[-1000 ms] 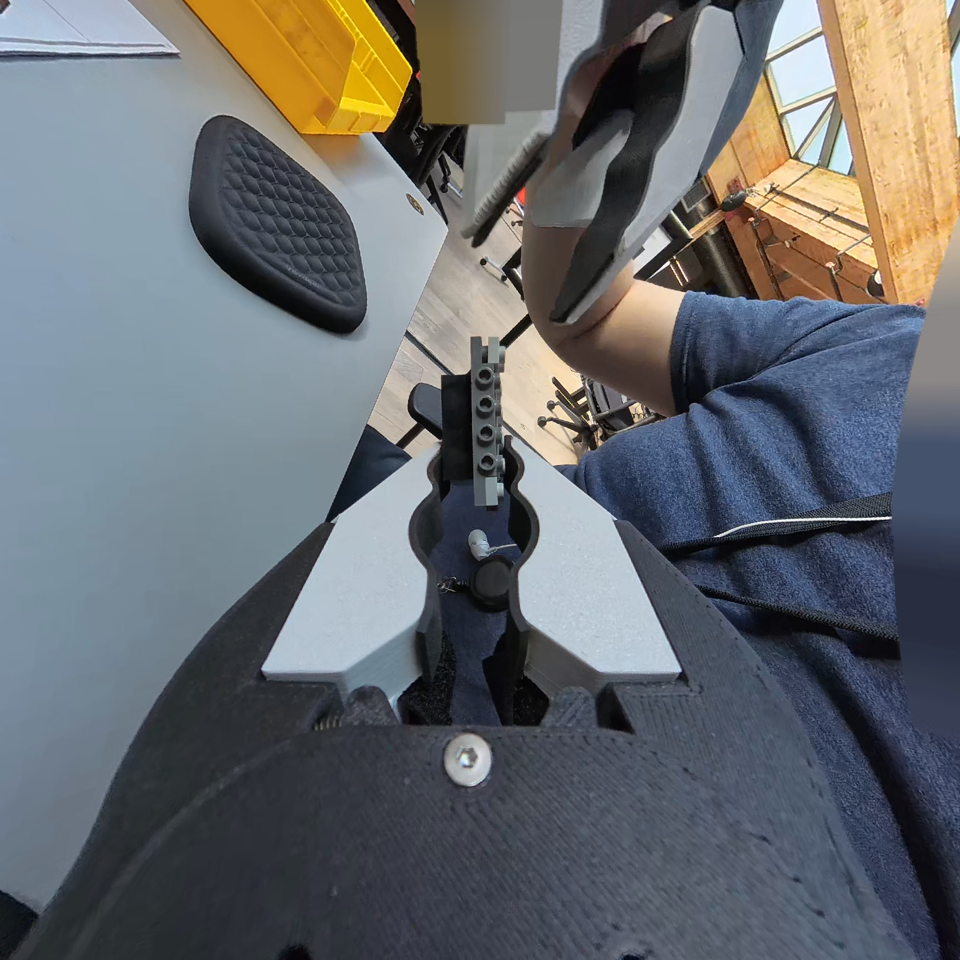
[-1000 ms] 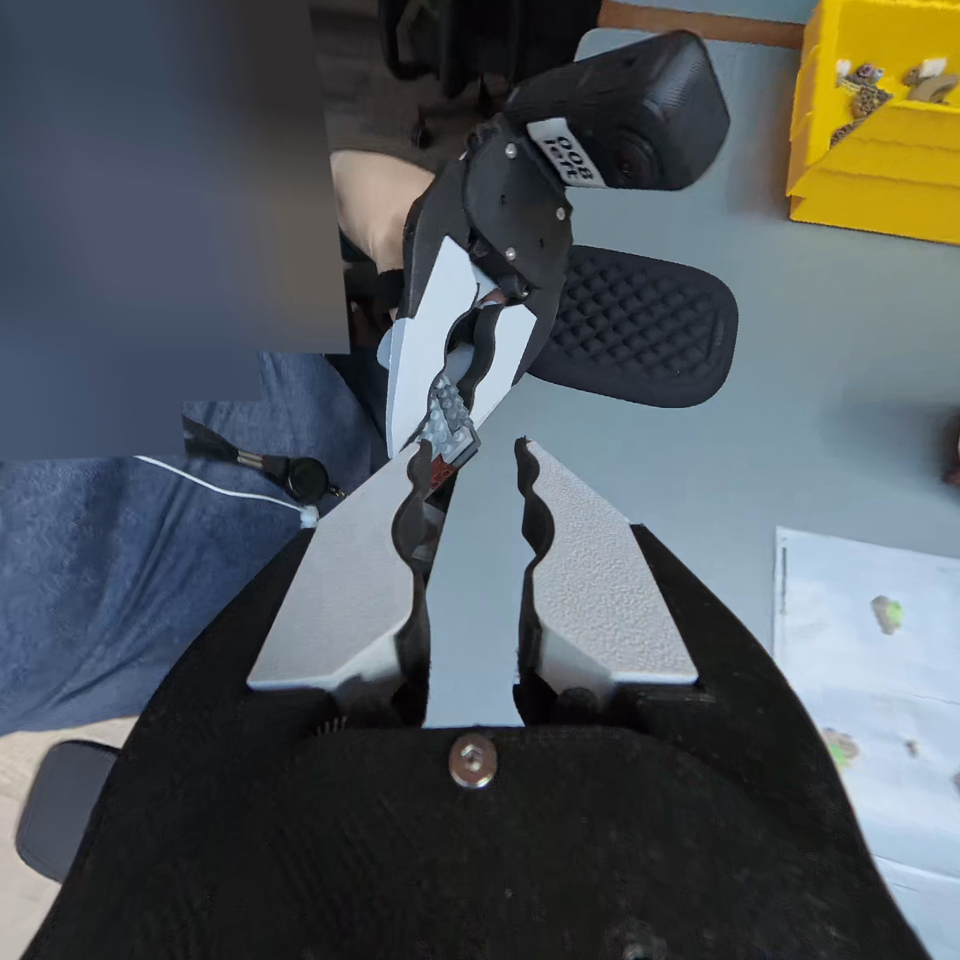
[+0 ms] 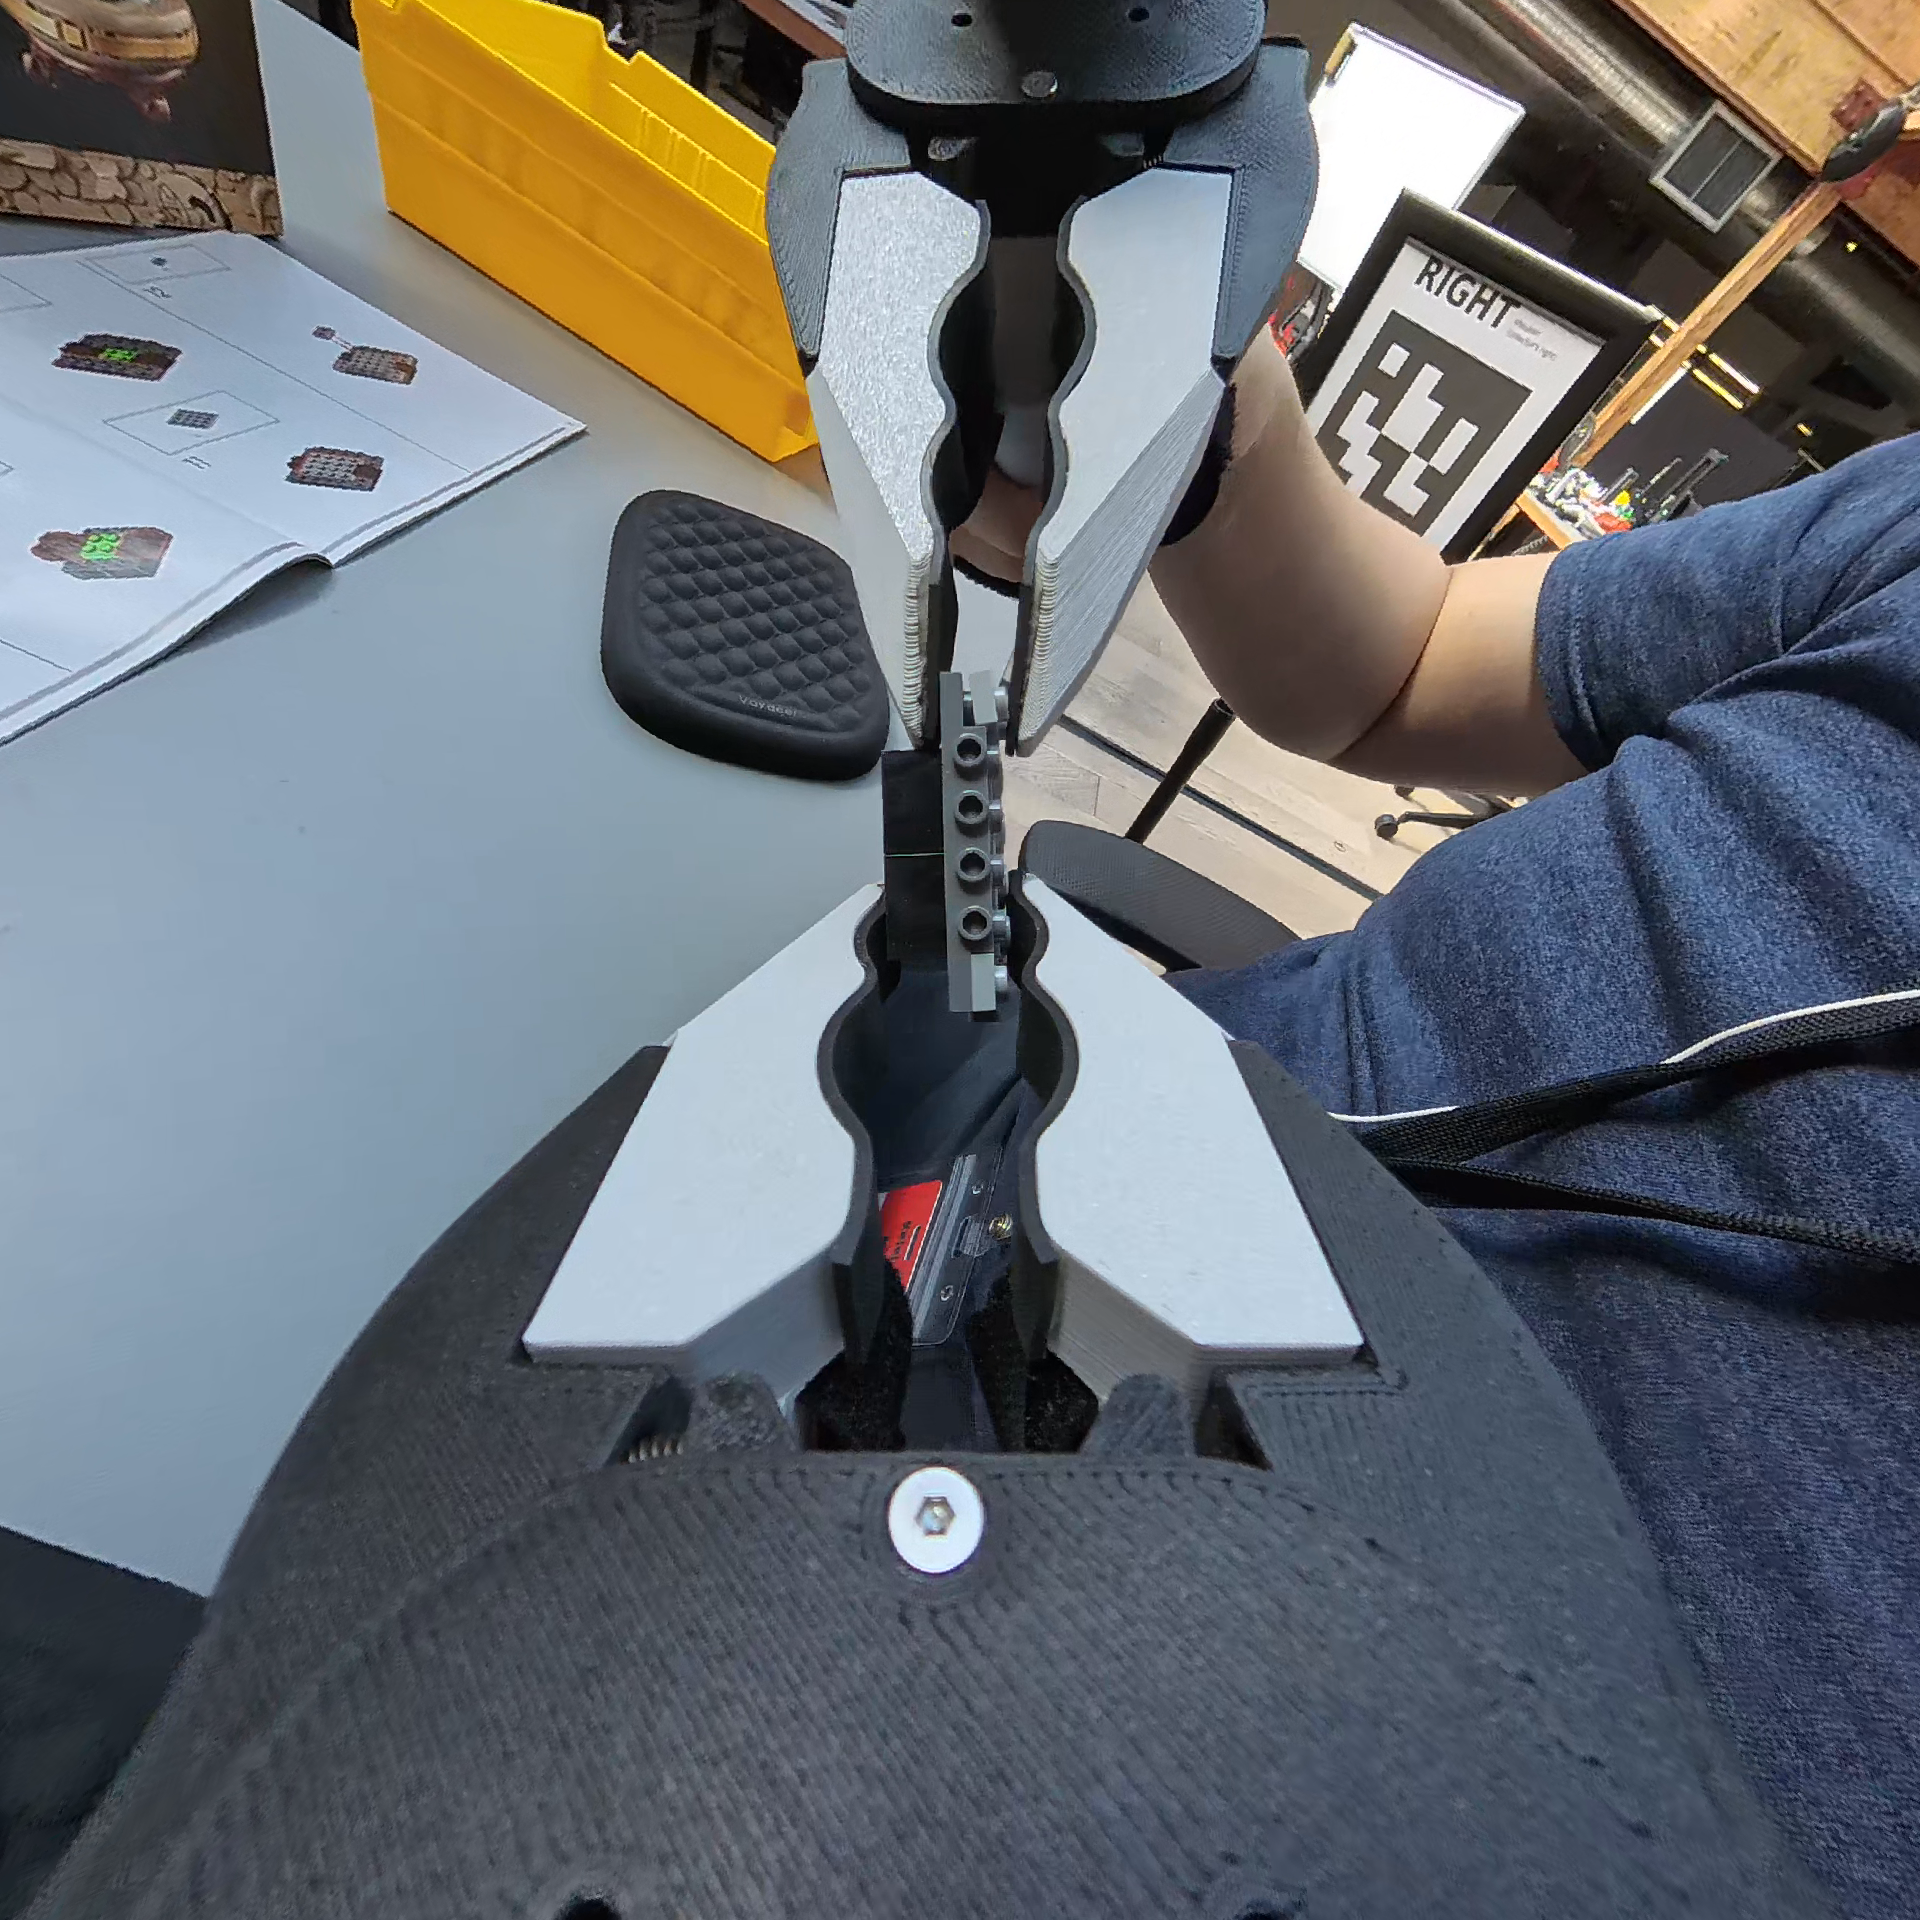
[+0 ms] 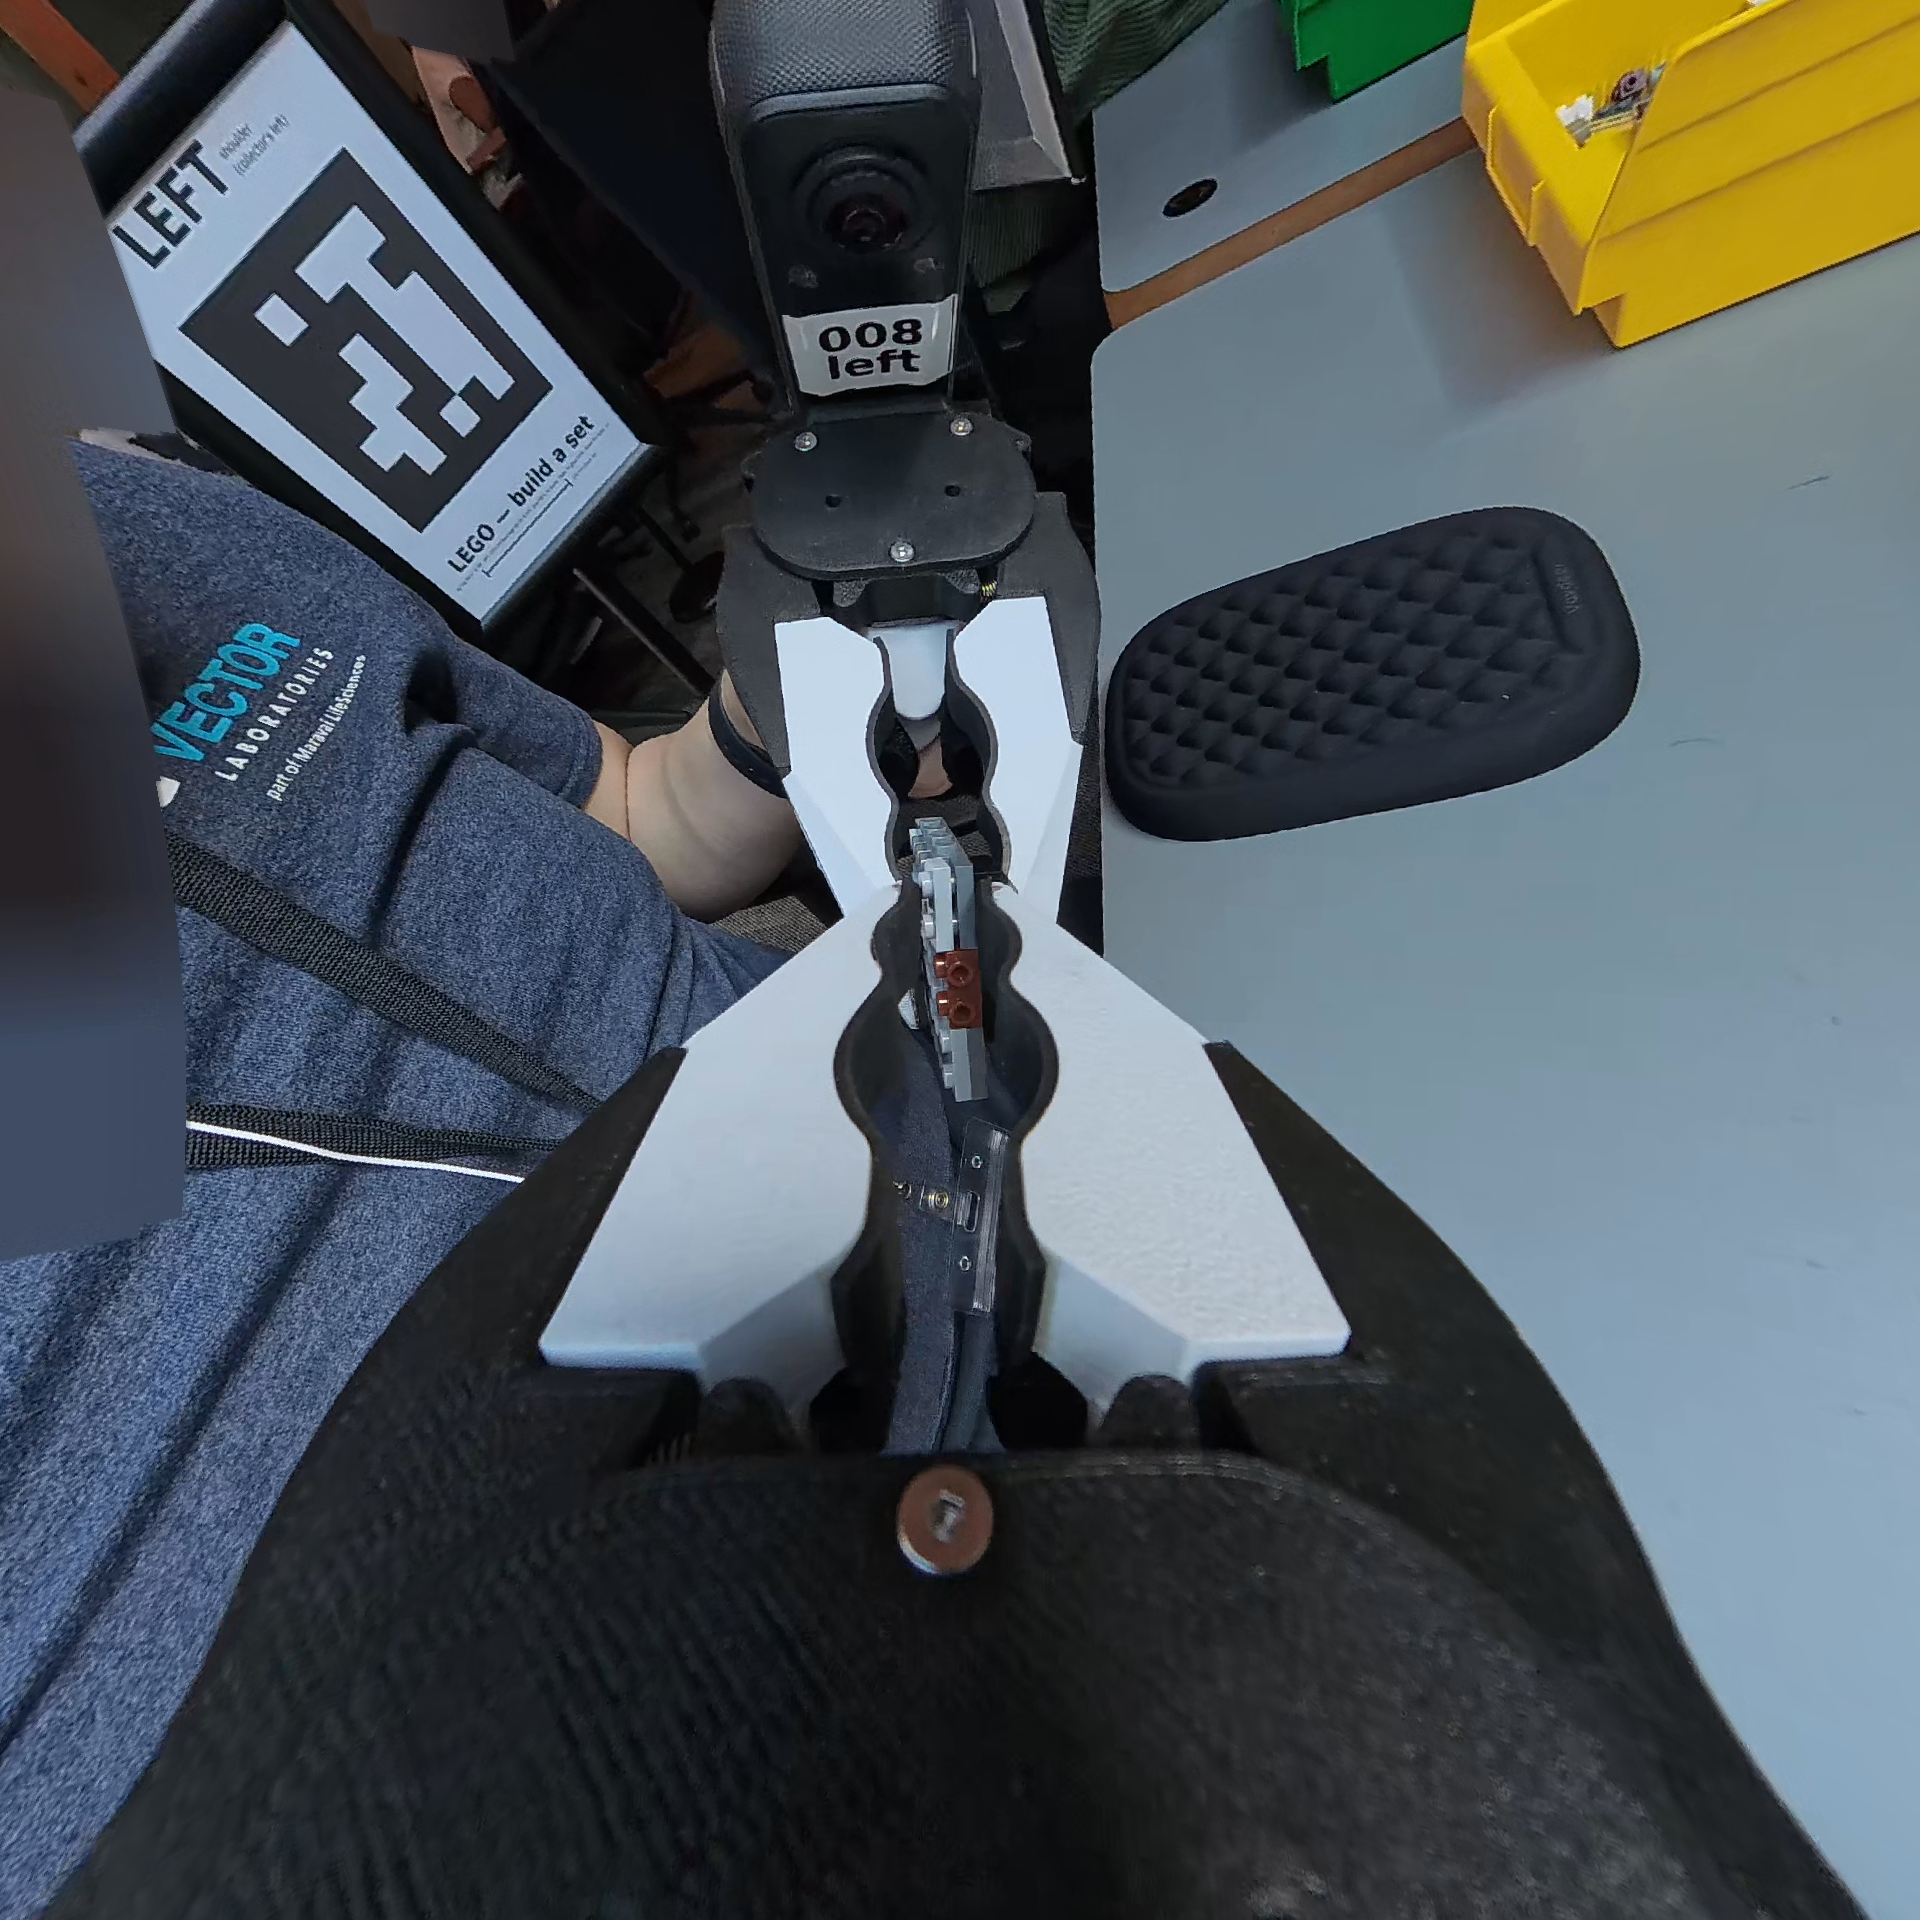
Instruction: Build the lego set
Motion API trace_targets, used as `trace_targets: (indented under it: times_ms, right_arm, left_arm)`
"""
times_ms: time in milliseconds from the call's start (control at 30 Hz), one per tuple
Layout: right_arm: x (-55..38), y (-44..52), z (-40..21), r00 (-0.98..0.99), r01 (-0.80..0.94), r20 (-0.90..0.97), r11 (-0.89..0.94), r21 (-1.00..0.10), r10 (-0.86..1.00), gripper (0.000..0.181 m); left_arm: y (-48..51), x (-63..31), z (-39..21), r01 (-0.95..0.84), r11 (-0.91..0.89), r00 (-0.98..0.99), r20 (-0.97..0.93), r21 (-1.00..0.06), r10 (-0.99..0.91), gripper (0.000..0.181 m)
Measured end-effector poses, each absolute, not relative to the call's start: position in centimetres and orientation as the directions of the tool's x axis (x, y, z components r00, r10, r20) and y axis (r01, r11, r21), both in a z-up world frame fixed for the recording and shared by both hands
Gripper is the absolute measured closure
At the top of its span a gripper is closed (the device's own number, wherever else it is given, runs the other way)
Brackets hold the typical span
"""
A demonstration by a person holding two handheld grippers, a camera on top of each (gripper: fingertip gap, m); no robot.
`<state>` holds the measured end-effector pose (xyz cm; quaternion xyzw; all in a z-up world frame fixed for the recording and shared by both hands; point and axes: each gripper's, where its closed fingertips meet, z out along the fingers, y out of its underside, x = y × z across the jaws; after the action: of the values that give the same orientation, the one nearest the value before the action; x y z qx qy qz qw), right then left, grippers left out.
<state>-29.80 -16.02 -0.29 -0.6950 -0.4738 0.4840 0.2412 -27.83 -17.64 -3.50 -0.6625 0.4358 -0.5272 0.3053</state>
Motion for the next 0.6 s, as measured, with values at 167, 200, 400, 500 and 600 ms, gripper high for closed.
trace_targets:
  times_ms: [167,200,400,500,600]
  right_arm:
    - [-29.67,-16.56,0.10,0.038,0.419,-0.426,-0.402,-0.814,0.904,0.174]
    - [-29.68,-16.66,0.12,0.034,0.418,-0.413,-0.389,-0.821,0.910,0.174]
    - [-29.75,-16.76,-0.18,0.042,0.417,-0.373,-0.355,-0.836,0.927,0.174]
    - [-29.75,-17.06,-0.10,0.026,0.412,-0.385,-0.361,-0.837,0.923,0.173]
    - [-29.64,-17.05,0.43,0.026,0.396,-0.391,-0.368,-0.841,0.920,0.171]
  left_arm:
    - [-17.80,-27.78,-3.32,-0.278,-0.342,0.094,0.329,-0.898,-0.940,0.163]
    - [-17.86,-27.77,-3.31,-0.284,-0.339,0.097,0.324,-0.897,-0.941,0.164]
    - [-18.11,-27.49,-3.76,-0.316,-0.358,0.111,0.341,-0.879,-0.934,0.163]
    - [-18.29,-27.28,-3.98,-0.328,-0.349,0.106,0.332,-0.878,-0.937,0.164]
    - [-18.31,-27.06,-3.56,-0.306,-0.357,0.101,0.343,-0.883,-0.934,0.164]
